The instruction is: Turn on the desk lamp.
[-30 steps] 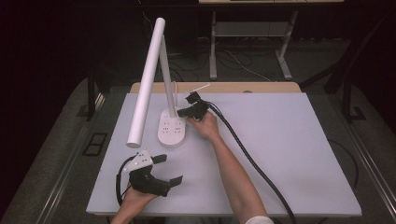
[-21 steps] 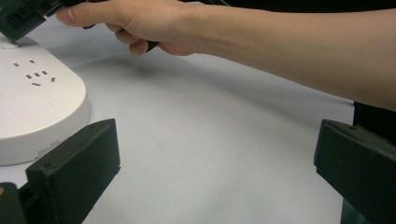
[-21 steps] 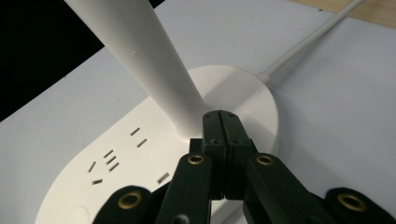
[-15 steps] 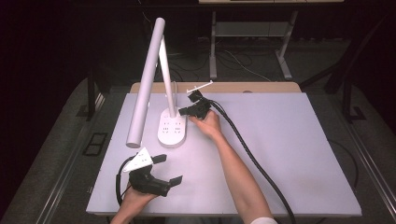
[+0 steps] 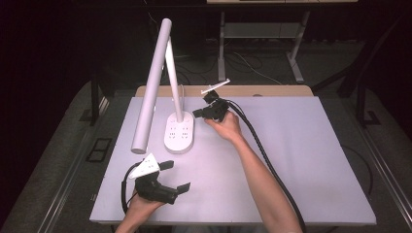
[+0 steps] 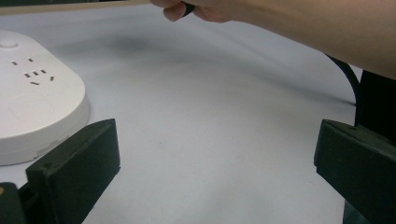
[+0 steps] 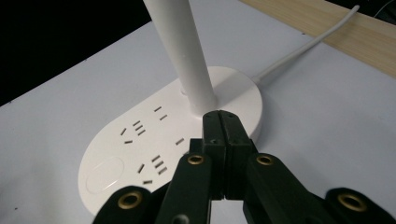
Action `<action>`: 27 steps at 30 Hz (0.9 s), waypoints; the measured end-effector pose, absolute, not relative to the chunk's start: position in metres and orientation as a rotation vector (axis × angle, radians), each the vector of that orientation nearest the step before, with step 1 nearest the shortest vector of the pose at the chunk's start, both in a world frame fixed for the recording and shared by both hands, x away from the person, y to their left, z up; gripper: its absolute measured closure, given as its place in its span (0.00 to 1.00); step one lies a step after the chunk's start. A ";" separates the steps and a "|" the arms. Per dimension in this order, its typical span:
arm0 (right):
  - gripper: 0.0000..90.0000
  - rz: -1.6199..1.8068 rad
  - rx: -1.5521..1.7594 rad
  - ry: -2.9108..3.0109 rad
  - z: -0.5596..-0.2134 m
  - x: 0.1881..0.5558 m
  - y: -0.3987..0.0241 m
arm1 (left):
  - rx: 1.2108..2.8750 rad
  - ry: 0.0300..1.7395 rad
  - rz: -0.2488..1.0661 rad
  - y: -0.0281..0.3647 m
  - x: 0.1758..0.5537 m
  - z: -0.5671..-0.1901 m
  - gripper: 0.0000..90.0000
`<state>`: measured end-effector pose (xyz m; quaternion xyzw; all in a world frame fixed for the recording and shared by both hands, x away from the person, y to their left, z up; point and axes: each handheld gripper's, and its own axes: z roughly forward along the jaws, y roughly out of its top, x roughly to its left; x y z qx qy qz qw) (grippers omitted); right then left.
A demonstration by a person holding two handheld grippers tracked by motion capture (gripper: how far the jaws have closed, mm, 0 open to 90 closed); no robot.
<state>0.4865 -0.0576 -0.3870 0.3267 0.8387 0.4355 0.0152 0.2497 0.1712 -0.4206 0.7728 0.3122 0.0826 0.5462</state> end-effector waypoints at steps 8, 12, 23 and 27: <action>0.87 1.329 0.986 2.609 -0.373 0.469 -0.086 | 1.834 0.745 0.199 0.171 0.250 -0.421 0.00; 0.74 1.337 0.999 2.589 -0.370 0.461 -0.097 | 1.834 0.748 0.202 0.171 0.250 -0.421 0.00; 0.14 1.323 1.041 2.556 -0.356 0.430 -0.135 | 1.834 0.753 0.199 0.169 0.251 -0.422 0.00; 0.00 1.320 1.048 2.530 -0.353 0.415 -0.148 | 1.838 0.752 0.199 0.168 0.251 -0.422 0.00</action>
